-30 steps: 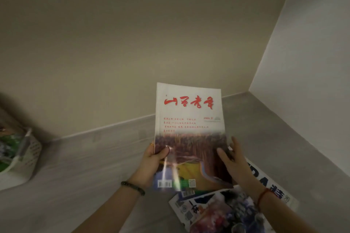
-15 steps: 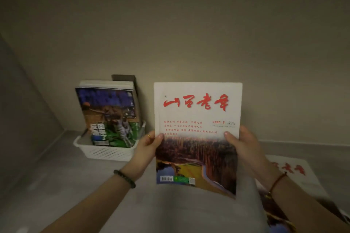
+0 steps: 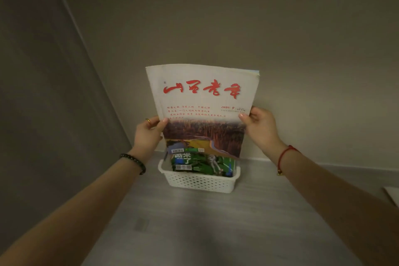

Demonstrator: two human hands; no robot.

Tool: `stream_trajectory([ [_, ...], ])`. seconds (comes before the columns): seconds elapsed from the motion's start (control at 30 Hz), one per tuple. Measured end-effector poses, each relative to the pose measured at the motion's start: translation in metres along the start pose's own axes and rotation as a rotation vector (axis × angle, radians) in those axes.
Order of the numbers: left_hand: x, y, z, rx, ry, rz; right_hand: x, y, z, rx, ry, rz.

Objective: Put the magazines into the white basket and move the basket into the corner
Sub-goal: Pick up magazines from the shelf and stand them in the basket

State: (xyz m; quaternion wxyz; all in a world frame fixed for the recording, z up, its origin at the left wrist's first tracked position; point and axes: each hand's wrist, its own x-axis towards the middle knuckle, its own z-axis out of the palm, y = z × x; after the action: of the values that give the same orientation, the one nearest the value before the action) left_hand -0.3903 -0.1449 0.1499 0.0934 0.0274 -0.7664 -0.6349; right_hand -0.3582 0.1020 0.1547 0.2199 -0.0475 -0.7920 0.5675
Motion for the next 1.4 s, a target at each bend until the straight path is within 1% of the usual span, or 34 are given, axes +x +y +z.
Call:
stream_trajectory([
  [0.13, 0.027, -0.031, 0.004, -0.068, -0.001, -0.125, 0.009, 0.025, 0.028, -0.060, 0.037, 0.096],
  [0.23, 0.039, -0.057, 0.012, -0.128, -0.028, -0.190, 0.012, 0.049, 0.039, -0.129, 0.111, 0.147],
  [0.3, 0.045, -0.076, 0.019, -0.130, -0.004, -0.200, 0.013, 0.067, 0.047, -0.145, 0.145, 0.198],
  [0.4, 0.043, -0.099, 0.028, -0.024, 0.041, -0.171, 0.010, 0.089, 0.055, -0.187, 0.113, 0.255],
  [0.43, 0.043, -0.104, 0.030, -0.004, 0.034, -0.153, 0.009, 0.095, 0.058, -0.163, 0.115, 0.271],
  [0.47, 0.044, -0.108, 0.032, -0.009, 0.017, -0.135, 0.008, 0.098, 0.061, -0.130, 0.129, 0.293],
  [0.53, 0.048, -0.109, 0.035, -0.109, -0.040, -0.124, 0.011, 0.100, 0.067, -0.088, 0.118, 0.309],
  [0.63, 0.058, -0.107, 0.037, -0.214, -0.202, -0.120, 0.019, 0.097, 0.076, -0.048, 0.020, 0.268],
  [0.73, 0.069, -0.105, 0.036, -0.286, -0.341, -0.197, 0.027, 0.099, 0.078, 0.002, -0.002, 0.265],
  [0.83, 0.075, -0.107, 0.034, -0.347, -0.399, -0.247, 0.029, 0.102, 0.077, 0.004, 0.004, 0.254],
  [1.0, 0.078, -0.110, 0.036, -0.365, -0.380, -0.229, 0.025, 0.101, 0.077, 0.017, 0.038, 0.186],
  [1.17, 0.081, -0.114, 0.038, -0.373, -0.361, -0.211, 0.025, 0.104, 0.076, 0.035, 0.072, 0.156],
  [1.27, 0.082, -0.114, 0.041, -0.356, -0.353, -0.185, 0.029, 0.104, 0.072, 0.032, 0.017, 0.157],
  [1.4, 0.073, -0.109, 0.046, -0.312, -0.256, -0.204, 0.033, 0.102, 0.066, -0.014, -0.083, 0.191],
])
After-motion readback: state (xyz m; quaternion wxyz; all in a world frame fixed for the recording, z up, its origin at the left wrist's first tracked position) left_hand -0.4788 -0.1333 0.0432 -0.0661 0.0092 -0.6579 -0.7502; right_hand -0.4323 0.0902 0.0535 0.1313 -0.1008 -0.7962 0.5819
